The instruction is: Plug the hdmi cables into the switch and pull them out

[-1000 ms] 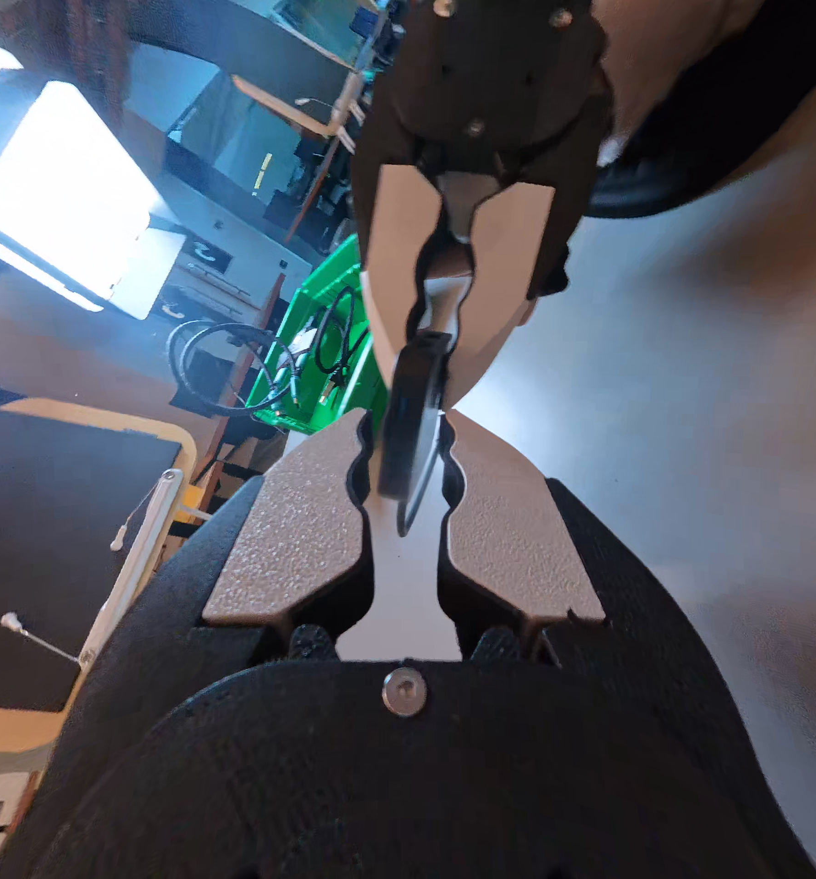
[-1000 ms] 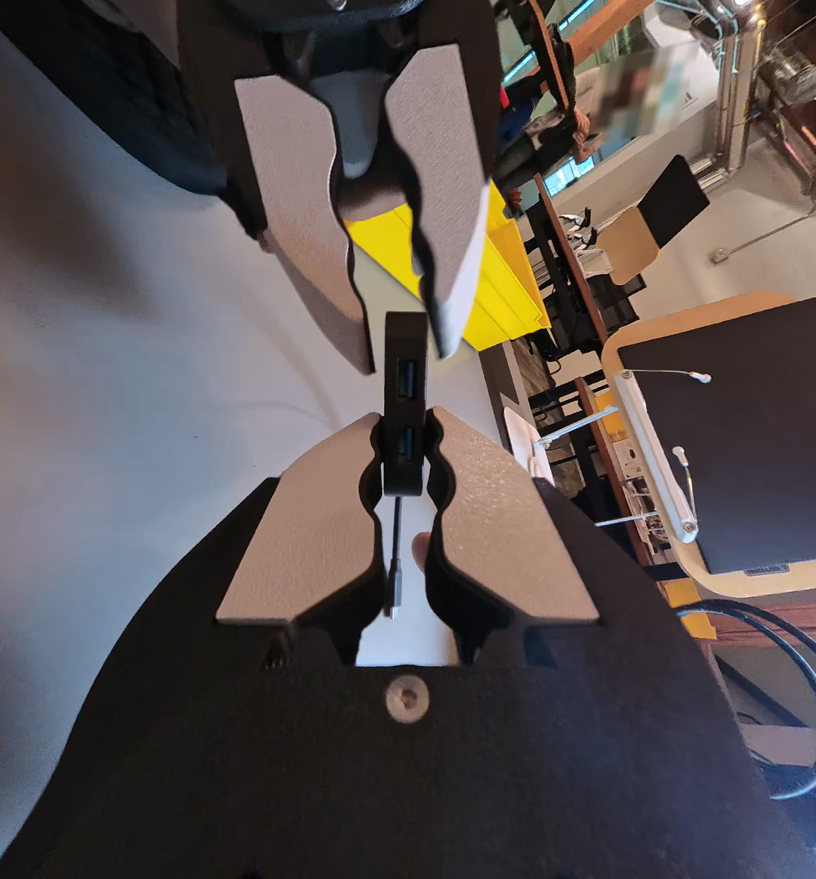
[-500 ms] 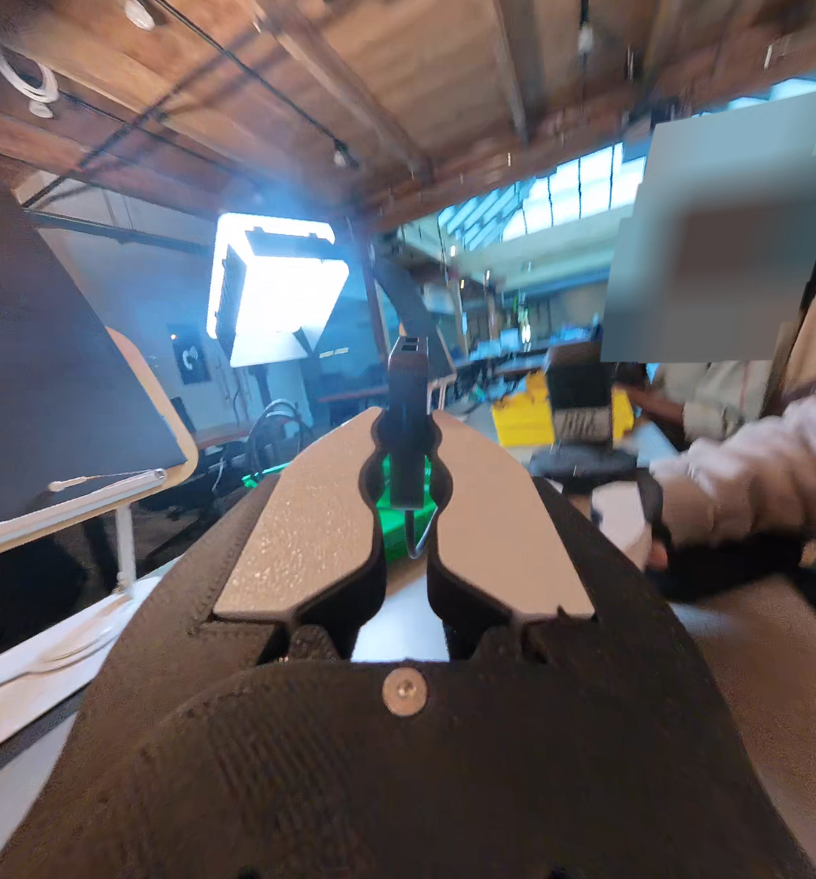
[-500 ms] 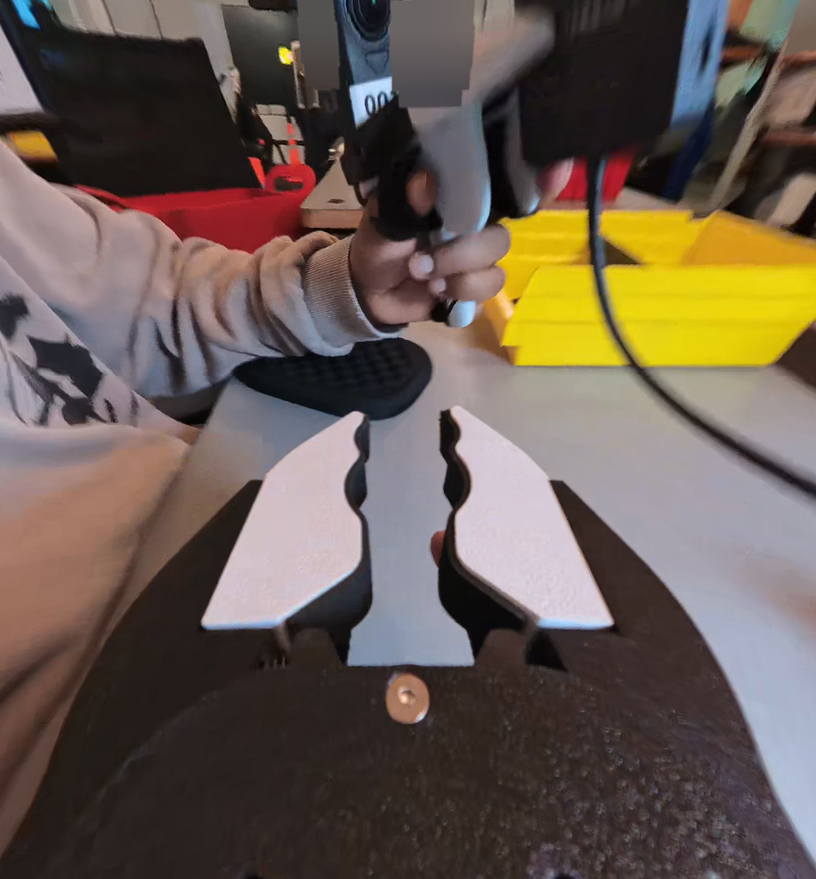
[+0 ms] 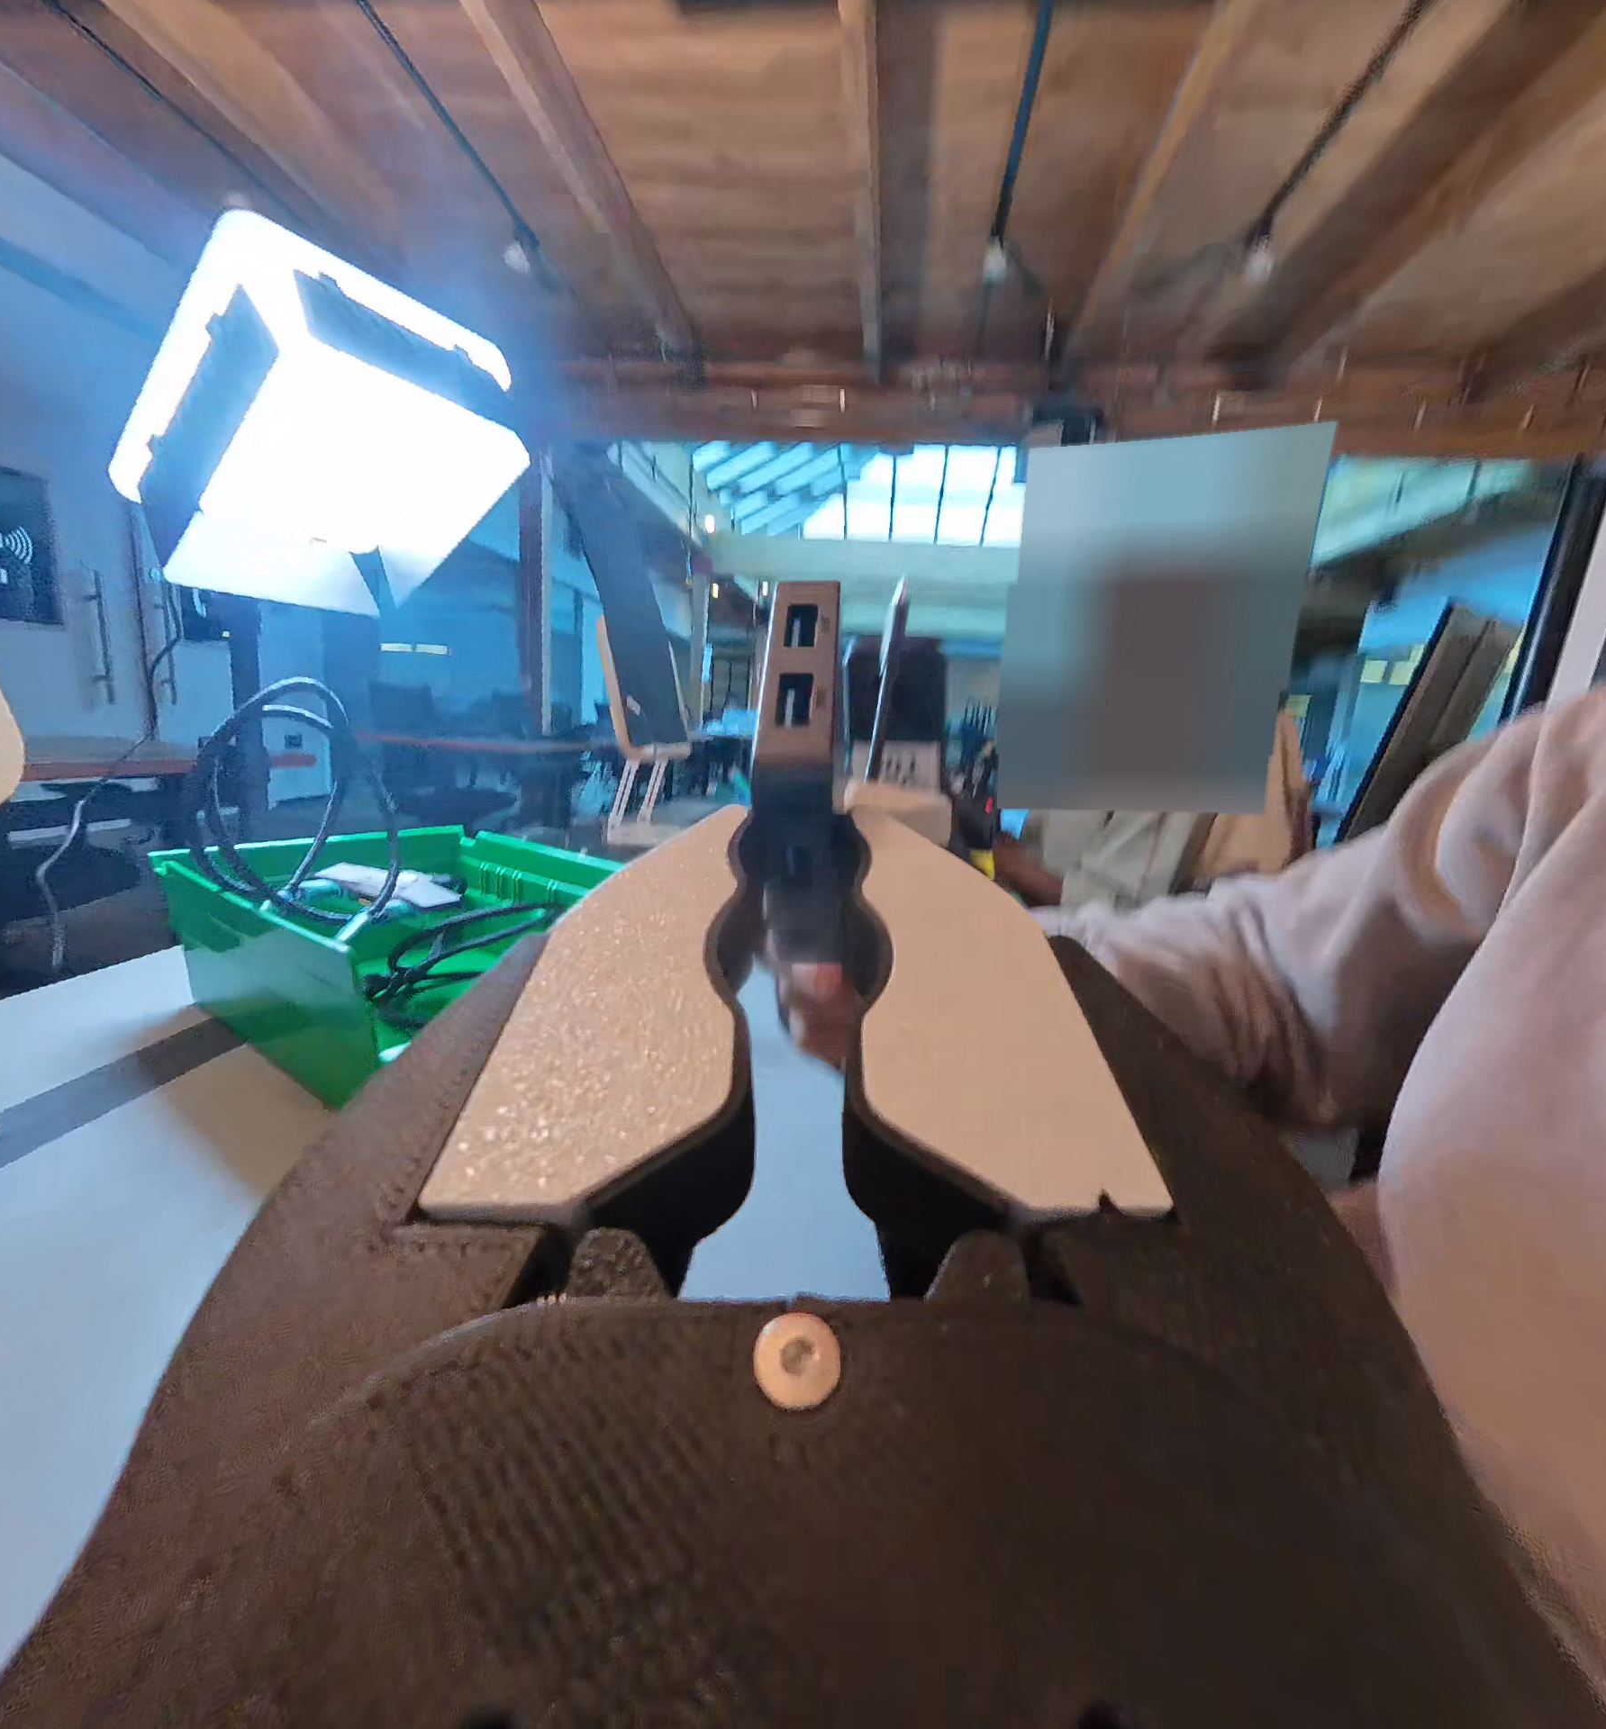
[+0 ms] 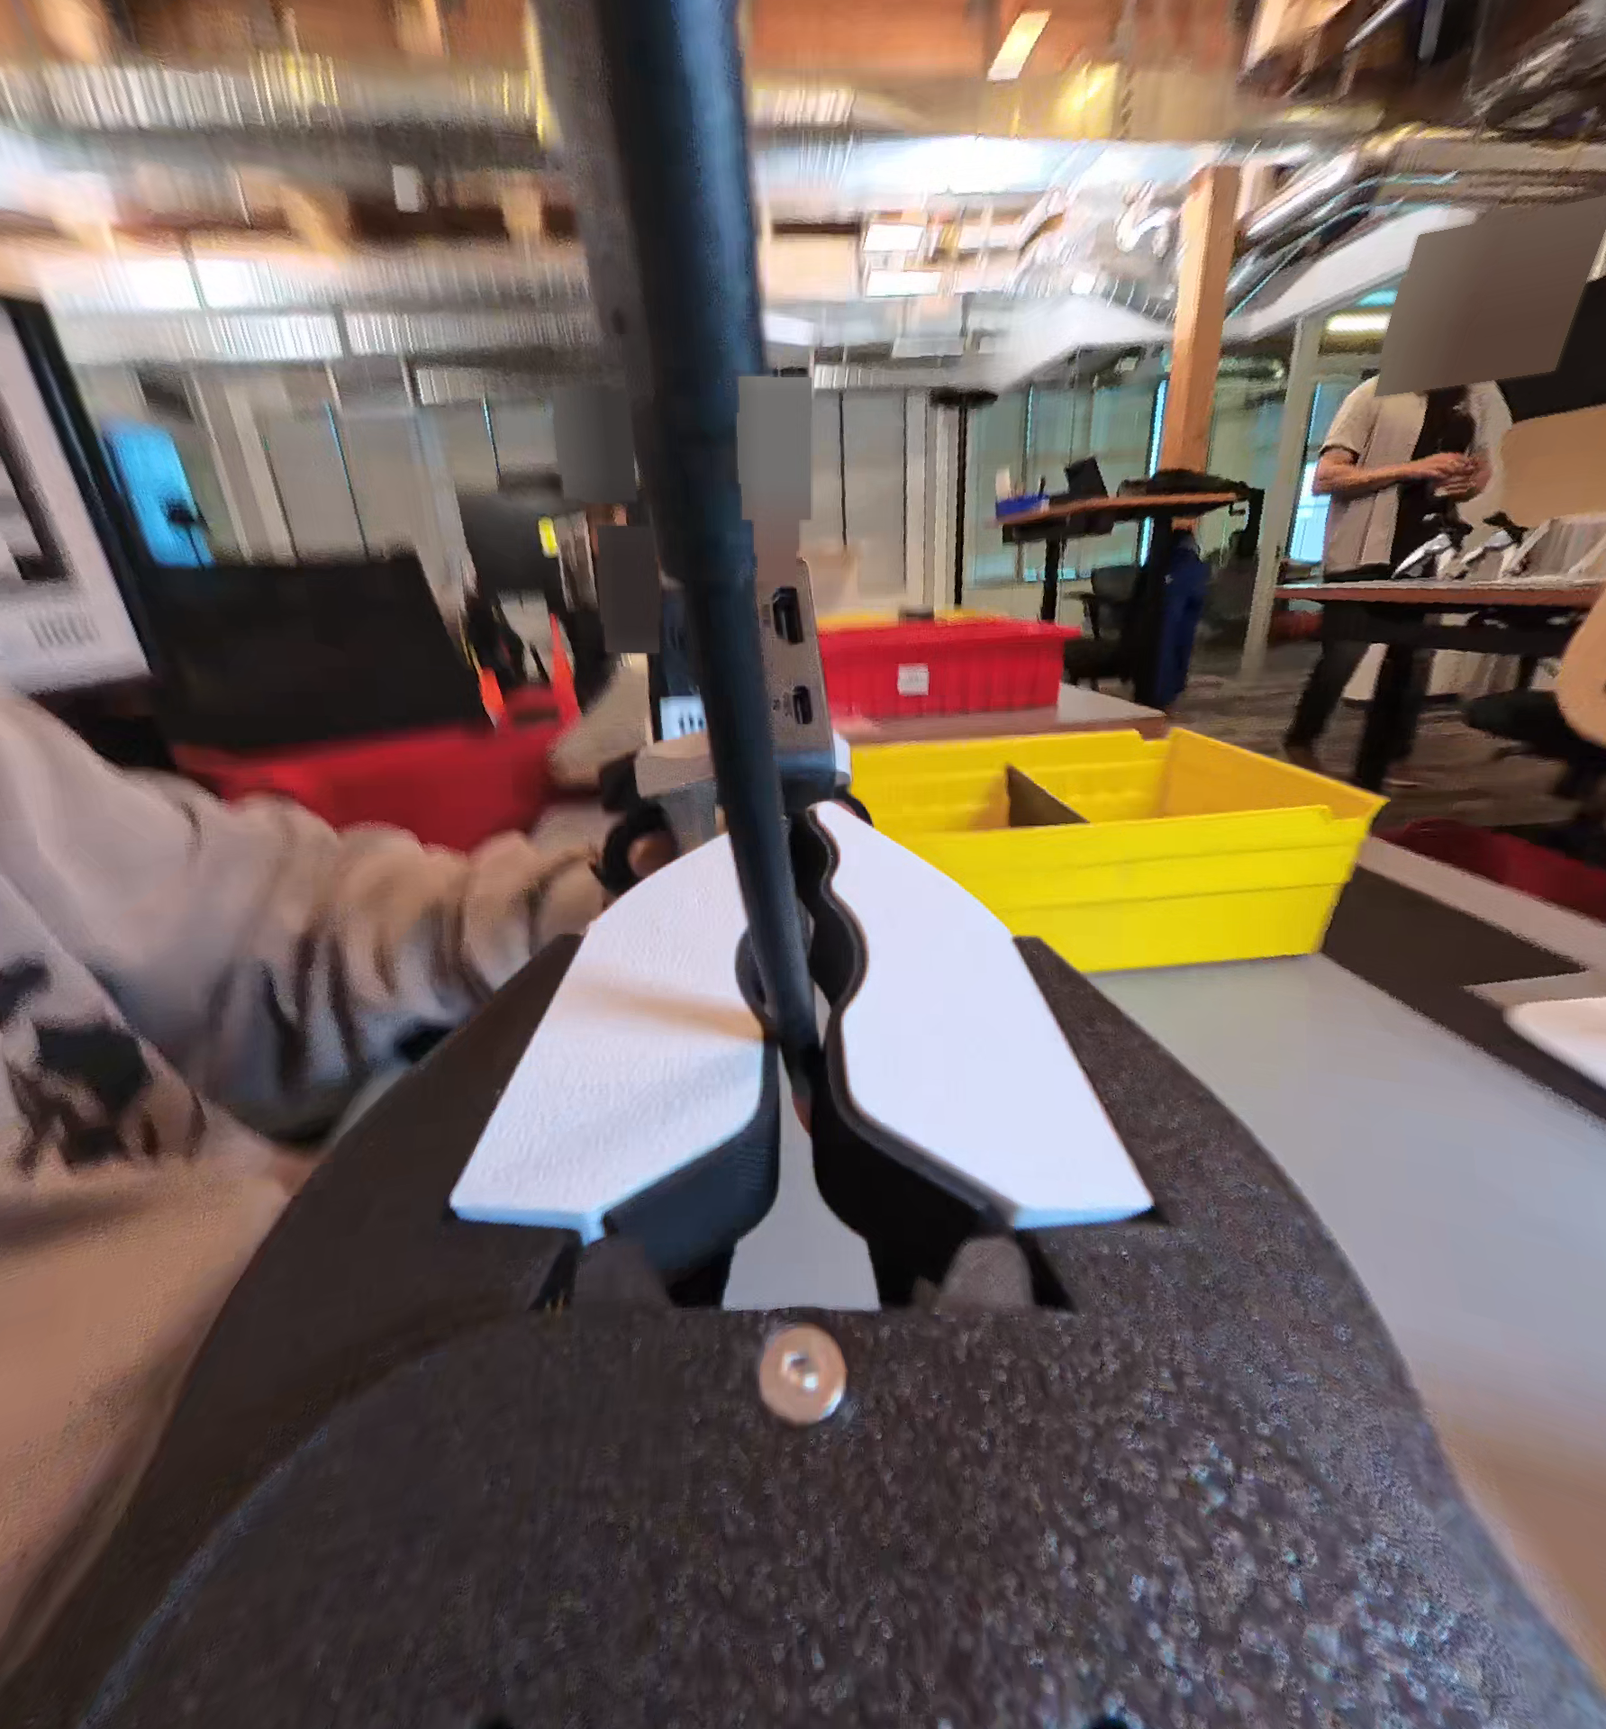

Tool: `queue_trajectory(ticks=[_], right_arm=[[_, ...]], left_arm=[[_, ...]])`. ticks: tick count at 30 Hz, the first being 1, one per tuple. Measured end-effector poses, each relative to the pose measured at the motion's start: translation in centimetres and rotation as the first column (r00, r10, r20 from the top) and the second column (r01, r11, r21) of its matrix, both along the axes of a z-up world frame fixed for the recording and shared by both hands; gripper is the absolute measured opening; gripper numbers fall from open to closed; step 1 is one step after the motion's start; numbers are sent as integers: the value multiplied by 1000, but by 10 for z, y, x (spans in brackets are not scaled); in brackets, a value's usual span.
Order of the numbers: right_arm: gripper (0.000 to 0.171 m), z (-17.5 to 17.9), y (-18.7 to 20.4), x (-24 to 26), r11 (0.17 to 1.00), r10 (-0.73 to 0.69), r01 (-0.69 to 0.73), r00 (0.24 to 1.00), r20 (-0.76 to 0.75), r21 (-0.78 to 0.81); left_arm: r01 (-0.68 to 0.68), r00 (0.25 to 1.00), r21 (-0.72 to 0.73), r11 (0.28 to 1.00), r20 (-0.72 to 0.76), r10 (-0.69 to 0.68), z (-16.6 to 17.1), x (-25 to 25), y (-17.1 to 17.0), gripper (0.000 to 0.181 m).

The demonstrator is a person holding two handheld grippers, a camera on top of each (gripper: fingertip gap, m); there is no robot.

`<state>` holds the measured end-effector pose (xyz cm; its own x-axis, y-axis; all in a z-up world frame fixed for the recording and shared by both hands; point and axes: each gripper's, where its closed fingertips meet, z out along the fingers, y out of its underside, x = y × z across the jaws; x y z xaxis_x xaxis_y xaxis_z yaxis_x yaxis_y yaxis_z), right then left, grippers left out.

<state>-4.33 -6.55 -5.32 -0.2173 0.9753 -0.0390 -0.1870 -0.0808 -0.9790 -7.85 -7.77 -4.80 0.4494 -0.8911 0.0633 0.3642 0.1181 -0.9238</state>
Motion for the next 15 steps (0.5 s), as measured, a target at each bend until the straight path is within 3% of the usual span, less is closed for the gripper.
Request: queue_trajectory(ticks=[2, 4, 6, 10, 13, 15], right_arm=[[0, -1, 2, 6, 985, -48, 31, 994, 99, 168], [0, 1, 4, 13, 956, -104, 60, 985, 139, 287], [0, -6, 5, 16, 910, -165, 74, 967, 192, 408], [0, -24, -8, 11, 835, -203, 25, 943, 264, 550], [1, -23, -13, 8, 797, -226, 41, 946, 234, 602], [0, -7, -7, 12, 782, -258, 139, 960, 112, 608]], left_arm=[[-48, 976, 56, 997, -208, 59, -17, 5, 2, 18], [-125, 882, 148, 981, -435, 178, -42, 8, 9, 20], [-114, 800, 180, 977, -566, 198, -64, 16, 10, 16], [-83, 700, 209, 974, -683, 206, -89, 36, 8, 17], [-91, 603, 268, 959, -752, 267, -97, 38, 10, 15], [-113, 638, 287, 951, -713, 291, -84, 33, 9, 15]])
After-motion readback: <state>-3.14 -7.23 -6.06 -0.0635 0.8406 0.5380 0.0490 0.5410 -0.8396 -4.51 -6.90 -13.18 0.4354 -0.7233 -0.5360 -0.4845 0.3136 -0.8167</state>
